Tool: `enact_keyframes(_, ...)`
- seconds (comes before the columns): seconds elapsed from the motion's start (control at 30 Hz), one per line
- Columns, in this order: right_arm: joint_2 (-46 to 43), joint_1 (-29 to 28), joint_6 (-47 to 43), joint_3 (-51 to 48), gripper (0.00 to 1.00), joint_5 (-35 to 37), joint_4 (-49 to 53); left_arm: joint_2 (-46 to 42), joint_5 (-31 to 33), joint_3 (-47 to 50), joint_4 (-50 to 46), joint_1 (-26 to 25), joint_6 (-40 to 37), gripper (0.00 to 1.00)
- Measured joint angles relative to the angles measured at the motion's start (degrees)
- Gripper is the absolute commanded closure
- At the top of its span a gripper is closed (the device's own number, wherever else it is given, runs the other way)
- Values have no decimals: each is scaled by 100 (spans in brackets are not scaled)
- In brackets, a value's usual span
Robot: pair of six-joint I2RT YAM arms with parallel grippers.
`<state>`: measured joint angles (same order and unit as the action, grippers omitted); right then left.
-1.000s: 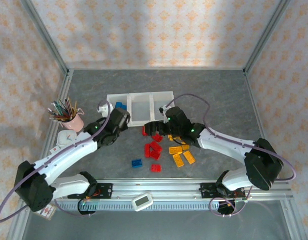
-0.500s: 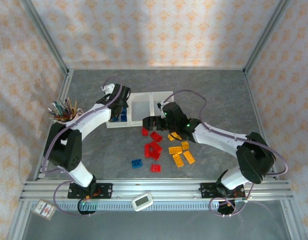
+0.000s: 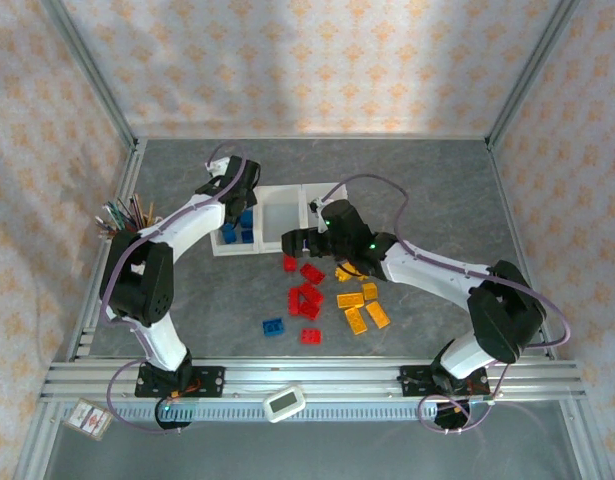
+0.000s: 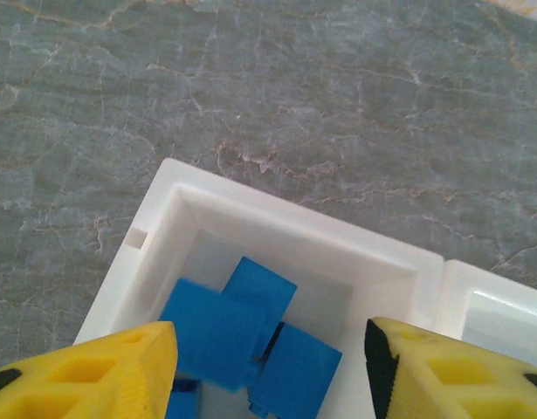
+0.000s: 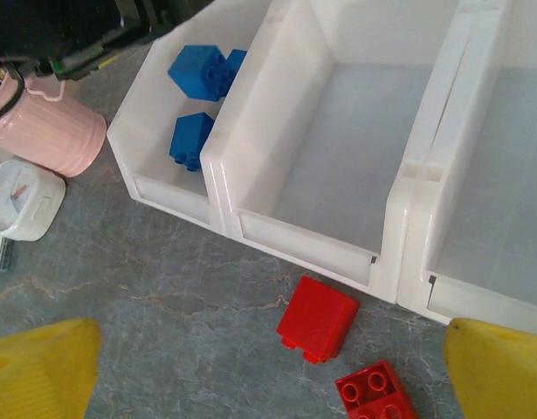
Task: Sort the legos into containers by color
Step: Place the lego in the container, then pick up the lego from the middle-left of the table.
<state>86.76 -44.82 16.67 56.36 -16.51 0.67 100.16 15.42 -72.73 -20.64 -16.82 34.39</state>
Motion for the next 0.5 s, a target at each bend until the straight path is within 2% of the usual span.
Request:
enact_keyframes(0.17, -105, 0, -87, 0, 0, -2, 127, -291, -116, 28, -186, -7, 0, 36)
enact_keyframes(0.3, -175, 0, -92, 0, 0, -44, 245, -892, -195, 245, -302, -96, 4, 34)
enact_keyframes(0.5, -468, 0, -114, -216, 0, -133, 428, -1985, -160, 925, -546, -686, 131, 31)
